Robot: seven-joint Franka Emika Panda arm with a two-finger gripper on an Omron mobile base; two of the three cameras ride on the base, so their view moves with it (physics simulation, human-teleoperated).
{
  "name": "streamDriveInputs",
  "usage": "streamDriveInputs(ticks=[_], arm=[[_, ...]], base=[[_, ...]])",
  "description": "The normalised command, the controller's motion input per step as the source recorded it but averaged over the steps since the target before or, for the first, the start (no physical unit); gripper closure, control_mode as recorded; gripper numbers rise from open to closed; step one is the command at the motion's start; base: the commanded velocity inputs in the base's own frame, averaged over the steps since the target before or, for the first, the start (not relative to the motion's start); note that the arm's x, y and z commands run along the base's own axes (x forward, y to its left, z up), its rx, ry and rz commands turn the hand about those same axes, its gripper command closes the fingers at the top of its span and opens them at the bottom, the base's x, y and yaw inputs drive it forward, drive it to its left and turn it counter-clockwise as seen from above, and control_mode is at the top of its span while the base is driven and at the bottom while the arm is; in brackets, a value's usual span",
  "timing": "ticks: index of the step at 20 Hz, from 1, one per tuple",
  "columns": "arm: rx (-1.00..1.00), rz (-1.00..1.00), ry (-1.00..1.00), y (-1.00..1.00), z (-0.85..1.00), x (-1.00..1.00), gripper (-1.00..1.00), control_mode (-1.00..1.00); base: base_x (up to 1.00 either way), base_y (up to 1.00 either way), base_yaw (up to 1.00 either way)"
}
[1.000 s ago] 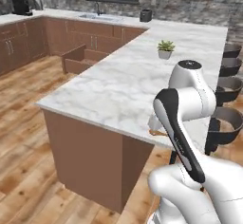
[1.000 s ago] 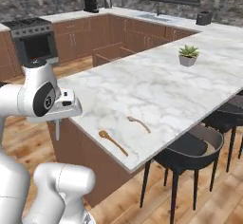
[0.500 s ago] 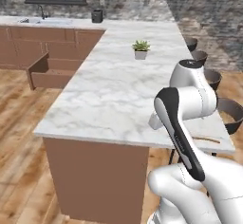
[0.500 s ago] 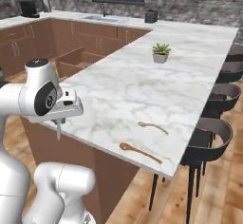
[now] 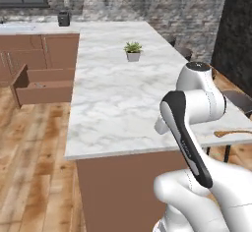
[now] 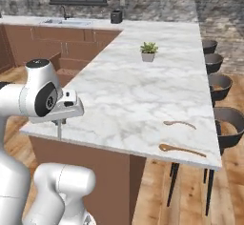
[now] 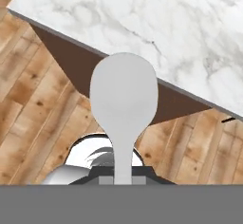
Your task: Pick up the metallic utensils from the counter and place them in the open drawer. Make sure not to pick up any wooden utensils.
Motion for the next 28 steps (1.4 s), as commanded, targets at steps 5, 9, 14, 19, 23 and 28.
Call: streamDriveInputs(ticks=[5, 9, 14, 19, 23, 28], arm=[[0.0, 0.0, 0.0, 0.0, 0.0, 0.0, 1.0, 1.0], [0.0, 0.0, 0.0, 0.0, 0.0, 0.0, 1.0, 1.0], [0.0, 0.0, 0.0, 0.0, 0.0, 0.0, 1.0, 1.0], [0.0, 0.0, 0.0, 0.0, 0.0, 0.0, 1.0, 1.0], [0.0, 0.0, 0.0, 0.0, 0.0, 0.0, 1.0, 1.0], [0.0, 0.0, 0.0, 0.0, 0.0, 0.0, 1.0, 1.0]], base=[[-0.21, 1.0, -0.43], [-0.21, 1.0, -0.44], [-0.08, 1.0, -0.37], [0.04, 1.0, -0.25], [0.51, 1.0, -0.09], [0.99, 0.9, 0.0]])
